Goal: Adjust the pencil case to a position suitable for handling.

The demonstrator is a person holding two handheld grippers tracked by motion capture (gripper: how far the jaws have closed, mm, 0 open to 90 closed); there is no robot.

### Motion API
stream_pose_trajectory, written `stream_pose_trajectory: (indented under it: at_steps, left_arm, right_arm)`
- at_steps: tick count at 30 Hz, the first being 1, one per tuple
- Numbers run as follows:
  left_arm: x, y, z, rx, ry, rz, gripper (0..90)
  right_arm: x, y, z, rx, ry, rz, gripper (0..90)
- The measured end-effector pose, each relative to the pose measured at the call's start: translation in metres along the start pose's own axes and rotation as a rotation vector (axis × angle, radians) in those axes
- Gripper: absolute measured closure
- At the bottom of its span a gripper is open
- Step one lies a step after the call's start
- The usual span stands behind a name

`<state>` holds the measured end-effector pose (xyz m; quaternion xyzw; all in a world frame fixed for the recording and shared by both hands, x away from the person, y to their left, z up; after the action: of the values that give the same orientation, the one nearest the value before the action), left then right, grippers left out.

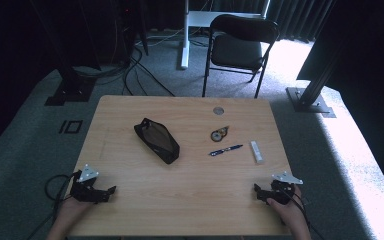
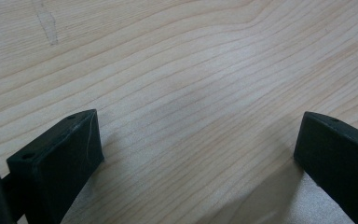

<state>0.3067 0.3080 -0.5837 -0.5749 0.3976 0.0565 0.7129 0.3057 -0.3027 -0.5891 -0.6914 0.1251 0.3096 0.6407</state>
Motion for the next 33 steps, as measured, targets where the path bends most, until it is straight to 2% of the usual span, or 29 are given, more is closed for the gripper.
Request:
stream_pose_trajectory:
  at_steps: [13,16,23,27,33]
  left_arm:
    - [0.001,-0.001,0.0,0.002,0.004,0.0,1.1]
    - [0.001,-0.001,0.0,0.005,0.007,0.001,1.0]
    - [0.001,-0.001,0.001,0.005,0.01,0.001,0.6]
    - [0.001,-0.001,0.001,0.006,0.01,0.001,0.7]
    - [0.001,-0.001,0.001,0.006,0.01,0.001,0.6]
  right_arm:
    - [0.0,0.0,0.001,-0.004,-0.004,0.0,10.4]
    - [0.001,-0.002,0.002,-0.009,-0.007,-0.005,13.5]
    - [0.006,-0.008,0.016,-0.053,-0.026,-0.012,13.5]
    - [0.009,-0.016,0.028,-0.052,-0.065,-0.021,13.5]
    - [0.015,-0.021,0.039,-0.061,-0.084,-0.023,13.4]
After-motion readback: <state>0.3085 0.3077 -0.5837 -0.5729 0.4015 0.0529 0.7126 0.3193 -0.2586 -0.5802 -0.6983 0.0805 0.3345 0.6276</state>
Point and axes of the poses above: each handheld gripper's, and its own axes: x roughly forward along the jaws, y roughly out of its underside, z roughly to its left, the point moved 4 cm from there along x, roughly forward along the jaws, and after that the axes turned 7 degrees about -z, right-handed, at the moved point
